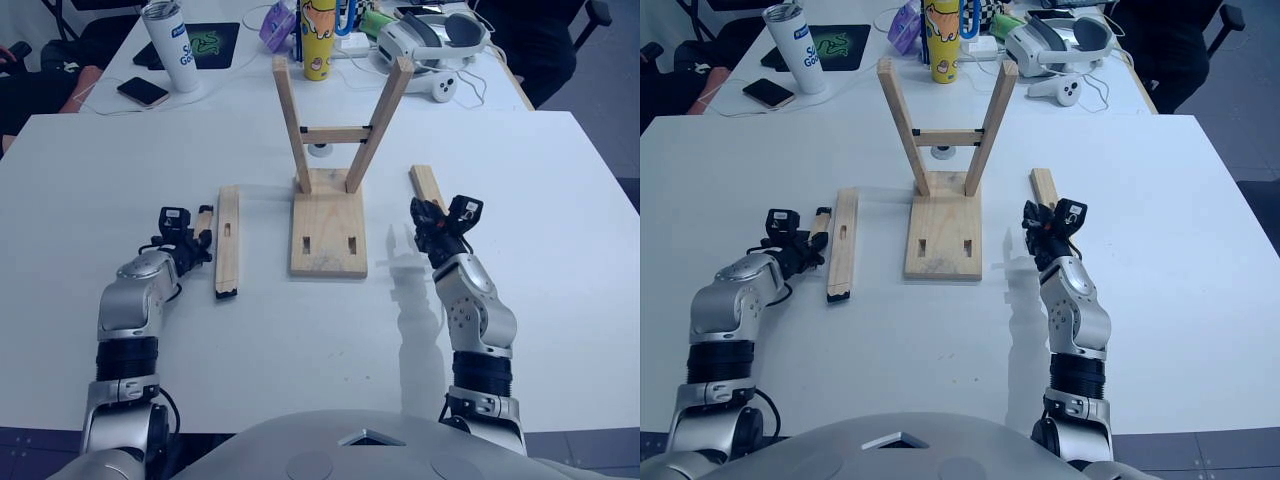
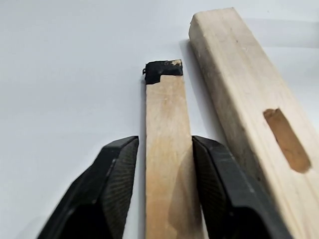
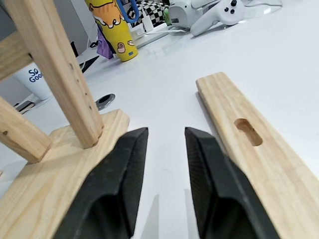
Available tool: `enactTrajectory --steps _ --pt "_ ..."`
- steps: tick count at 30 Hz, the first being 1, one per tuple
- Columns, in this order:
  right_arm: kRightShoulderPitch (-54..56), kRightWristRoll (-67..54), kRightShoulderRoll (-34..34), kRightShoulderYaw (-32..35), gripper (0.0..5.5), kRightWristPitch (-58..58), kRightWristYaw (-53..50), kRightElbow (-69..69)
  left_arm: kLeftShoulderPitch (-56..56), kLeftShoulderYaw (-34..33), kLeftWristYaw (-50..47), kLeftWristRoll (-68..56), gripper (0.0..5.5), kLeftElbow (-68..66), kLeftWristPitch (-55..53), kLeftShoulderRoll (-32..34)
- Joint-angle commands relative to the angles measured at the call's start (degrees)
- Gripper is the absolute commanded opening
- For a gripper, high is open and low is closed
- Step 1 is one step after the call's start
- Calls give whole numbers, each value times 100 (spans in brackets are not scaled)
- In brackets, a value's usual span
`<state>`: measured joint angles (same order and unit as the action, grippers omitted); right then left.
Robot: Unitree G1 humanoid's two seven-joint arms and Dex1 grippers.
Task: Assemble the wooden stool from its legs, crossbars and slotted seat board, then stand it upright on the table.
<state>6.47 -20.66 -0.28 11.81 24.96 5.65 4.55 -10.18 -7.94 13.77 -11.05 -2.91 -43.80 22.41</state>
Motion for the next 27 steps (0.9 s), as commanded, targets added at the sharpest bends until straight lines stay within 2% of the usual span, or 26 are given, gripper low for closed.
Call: enactTrajectory --steps 1,4,8,12,14,17,19,21,27 --pt "55 177 -68 -151 138 -206 28 -104 39 -115 -61 139 131 -648 548 -11" --pt "-104 -339 -94 -126 138 -15 533 143 -203 -305 162 -166 131 -248 1394 -194" --pt "-353 -982 -236 52 138 341 924 587 -611 -298 461 -221 131 494 2321 -98" --pt "-378 -977 -546 -529 138 726 1456 485 -132 239 1430 -32 131 1354 2917 468" --pt "-441 -1420 -363 -457 164 864 1511 730 131 416 1877 -86 131 1579 3272 600" --pt "-304 -2752 -65 -174 204 1541 1555 1044 622 805 2373 118 131 1838 4079 735" --pt "-97 -3564 66 -90 234 1972 1541 1008 744 914 2328 151 131 1897 4237 596" --pt "112 -4102 109 -20 239 2216 1452 971 716 961 2148 183 131 1807 4300 406" --pt "567 -4412 -6 -122 239 2470 1377 748 628 1203 1841 407 131 1679 4435 58"
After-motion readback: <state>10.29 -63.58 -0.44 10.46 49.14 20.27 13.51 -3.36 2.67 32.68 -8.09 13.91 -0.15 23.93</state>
